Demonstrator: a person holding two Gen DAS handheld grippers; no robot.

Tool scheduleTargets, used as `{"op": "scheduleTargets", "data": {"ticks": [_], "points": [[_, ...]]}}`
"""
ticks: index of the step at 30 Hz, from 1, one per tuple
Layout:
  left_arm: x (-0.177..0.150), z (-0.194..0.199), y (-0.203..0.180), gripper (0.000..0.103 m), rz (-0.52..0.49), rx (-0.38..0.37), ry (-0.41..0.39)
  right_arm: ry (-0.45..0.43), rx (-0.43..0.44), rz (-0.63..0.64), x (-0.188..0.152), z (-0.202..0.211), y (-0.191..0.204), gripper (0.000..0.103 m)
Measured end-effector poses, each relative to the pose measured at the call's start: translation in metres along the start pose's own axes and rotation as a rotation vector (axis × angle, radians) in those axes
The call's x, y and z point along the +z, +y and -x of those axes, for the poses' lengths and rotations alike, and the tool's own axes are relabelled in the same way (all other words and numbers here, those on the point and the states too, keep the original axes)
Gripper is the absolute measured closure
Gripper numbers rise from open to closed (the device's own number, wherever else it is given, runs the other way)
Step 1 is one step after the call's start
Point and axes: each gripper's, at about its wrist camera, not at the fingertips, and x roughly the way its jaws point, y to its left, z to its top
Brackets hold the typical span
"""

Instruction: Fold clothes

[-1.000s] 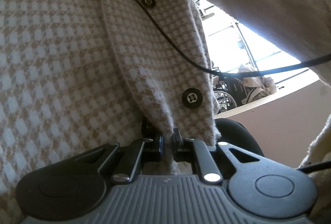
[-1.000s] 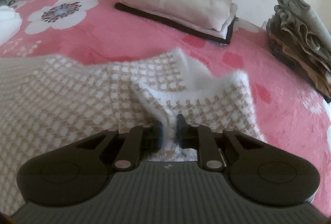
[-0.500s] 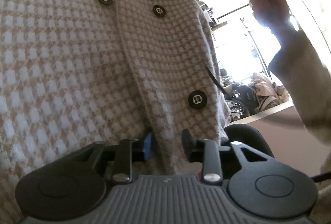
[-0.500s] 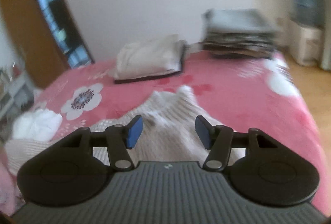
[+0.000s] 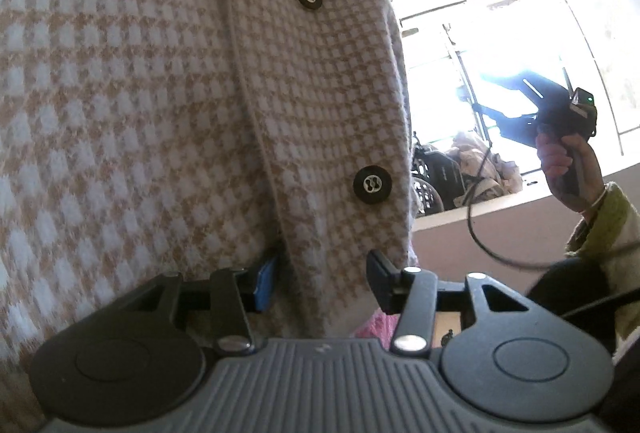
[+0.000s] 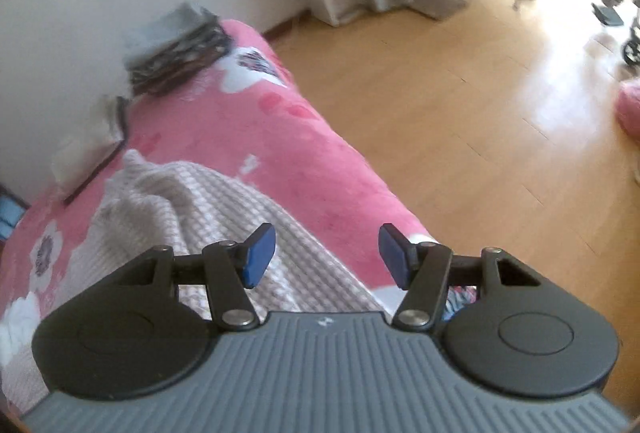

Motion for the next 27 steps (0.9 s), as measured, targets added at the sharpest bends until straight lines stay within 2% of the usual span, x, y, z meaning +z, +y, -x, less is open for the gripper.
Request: {"op": "scheduleTargets", "data": {"ticks": [4,9,11,14,15,17,19,23,27], "points": [[0.003,0.0,0.002,0.054,0.014,-0.005,0.018,0.095,-0.038,-0.006,-0.023,-0.005,-0.003,0.046],[0.002,0.001,0.0,0.055,0.003,0.02,0.02,0.22,0.013,-0.117,-0.071,-0.029,-0.025,0.046],[0.002,-0.001,-0.003,0.056,0.01,0.036,0.016,0.24,-0.021,-0.072,-0.087,-0.049,-0.033,0.046],[0.002,-0.004,-0.011,0.056,0.021,0.079,0.009,0.226,-0.121,0.075,-0.095,-0.083,-0.051,0.046],[0.002,-0.004,-0.013,0.056,0.036,0.092,0.005,0.217,-0.115,0.097,-0.093,-0.093,-0.061,0.046],[0.002,-0.005,-0.017,0.055,0.08,0.121,-0.006,0.226,-0.057,0.083,-0.09,-0.11,-0.082,0.045],[0.003,-0.007,-0.021,0.055,0.112,0.151,-0.015,0.266,0.057,-0.006,-0.092,-0.118,-0.101,0.043],[0.002,-0.01,-0.031,0.055,0.11,0.22,-0.023,0.233,0.157,0.04,-0.112,-0.101,-0.106,0.046],[-0.003,-0.01,-0.038,0.055,0.117,0.264,-0.039,0.182,0.251,-0.085,-0.128,-0.082,-0.128,0.048]]}}
